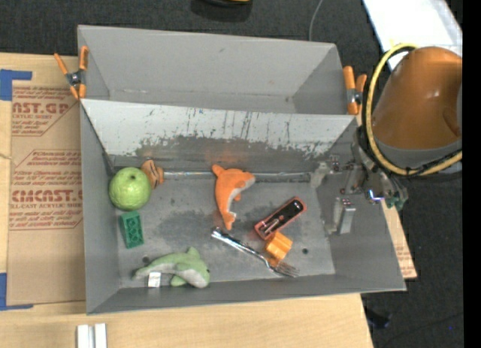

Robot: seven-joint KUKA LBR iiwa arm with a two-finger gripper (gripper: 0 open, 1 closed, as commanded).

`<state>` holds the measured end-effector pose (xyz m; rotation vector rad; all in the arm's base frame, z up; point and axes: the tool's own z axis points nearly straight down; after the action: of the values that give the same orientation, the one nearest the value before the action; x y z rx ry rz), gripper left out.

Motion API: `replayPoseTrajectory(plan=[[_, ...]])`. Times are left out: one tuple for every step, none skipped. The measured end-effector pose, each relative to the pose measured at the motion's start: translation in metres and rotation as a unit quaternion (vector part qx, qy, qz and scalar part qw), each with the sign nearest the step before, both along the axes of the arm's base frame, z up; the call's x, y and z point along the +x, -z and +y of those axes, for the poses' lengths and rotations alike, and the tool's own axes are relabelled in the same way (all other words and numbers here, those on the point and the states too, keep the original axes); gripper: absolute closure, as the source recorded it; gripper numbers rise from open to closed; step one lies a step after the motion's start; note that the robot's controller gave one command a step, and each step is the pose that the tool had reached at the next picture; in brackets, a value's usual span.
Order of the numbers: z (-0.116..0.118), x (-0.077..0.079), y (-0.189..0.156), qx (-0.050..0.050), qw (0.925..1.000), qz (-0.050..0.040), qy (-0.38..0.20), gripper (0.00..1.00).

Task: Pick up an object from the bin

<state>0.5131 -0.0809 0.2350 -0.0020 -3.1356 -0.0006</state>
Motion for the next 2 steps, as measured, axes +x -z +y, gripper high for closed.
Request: replayPoseTrajectory(plan=[[0.000,0.002,-0.004,-0.001,1.0000,-0.0041,-0.001,0.00],[0.011,0.029,0.070,-0.001,0.9956,-0.0053,-0.094,0.00]])
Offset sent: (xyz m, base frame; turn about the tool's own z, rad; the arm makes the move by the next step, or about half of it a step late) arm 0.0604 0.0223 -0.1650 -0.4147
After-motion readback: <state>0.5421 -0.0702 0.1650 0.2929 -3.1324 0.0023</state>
